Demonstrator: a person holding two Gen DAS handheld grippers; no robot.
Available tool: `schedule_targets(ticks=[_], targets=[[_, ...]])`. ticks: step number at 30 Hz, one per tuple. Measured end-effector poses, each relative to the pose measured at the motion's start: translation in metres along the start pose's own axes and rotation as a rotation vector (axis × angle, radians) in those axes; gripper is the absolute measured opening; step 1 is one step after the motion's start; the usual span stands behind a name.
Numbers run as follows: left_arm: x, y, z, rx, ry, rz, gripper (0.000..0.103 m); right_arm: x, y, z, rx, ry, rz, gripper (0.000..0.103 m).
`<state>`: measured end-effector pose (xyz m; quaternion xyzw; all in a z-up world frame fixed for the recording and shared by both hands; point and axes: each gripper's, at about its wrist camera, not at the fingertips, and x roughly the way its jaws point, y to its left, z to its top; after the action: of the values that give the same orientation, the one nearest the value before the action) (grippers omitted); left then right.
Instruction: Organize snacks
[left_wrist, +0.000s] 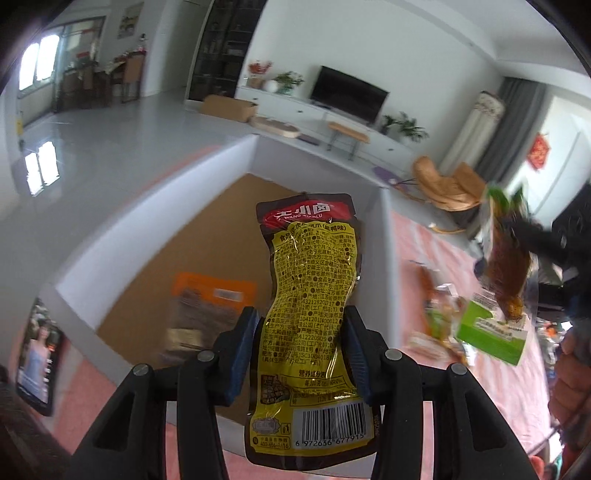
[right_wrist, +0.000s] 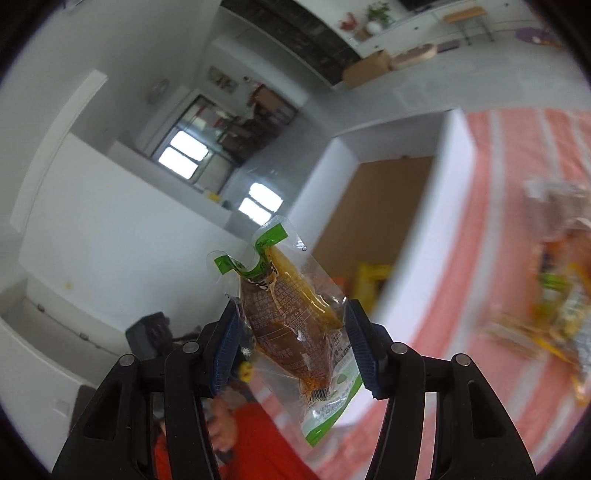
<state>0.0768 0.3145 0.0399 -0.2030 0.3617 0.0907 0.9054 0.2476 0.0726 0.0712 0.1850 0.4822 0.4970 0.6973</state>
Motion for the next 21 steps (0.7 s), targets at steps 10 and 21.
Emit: schedule_targets(ticks=[10, 21], targets=[[0.000, 0.043, -0.027, -0.152, -0.045, 0.052, 0.103, 0.026, 0.015, -0.030, -0.127, -0.048, -0.193, 0.096], [-0.019, -0.153, -0.117, 0.265, 0.078, -0.307, 0.103, -0.165, -0.156, -0.167, -0.143, -0.135, -0.928, 0.096]])
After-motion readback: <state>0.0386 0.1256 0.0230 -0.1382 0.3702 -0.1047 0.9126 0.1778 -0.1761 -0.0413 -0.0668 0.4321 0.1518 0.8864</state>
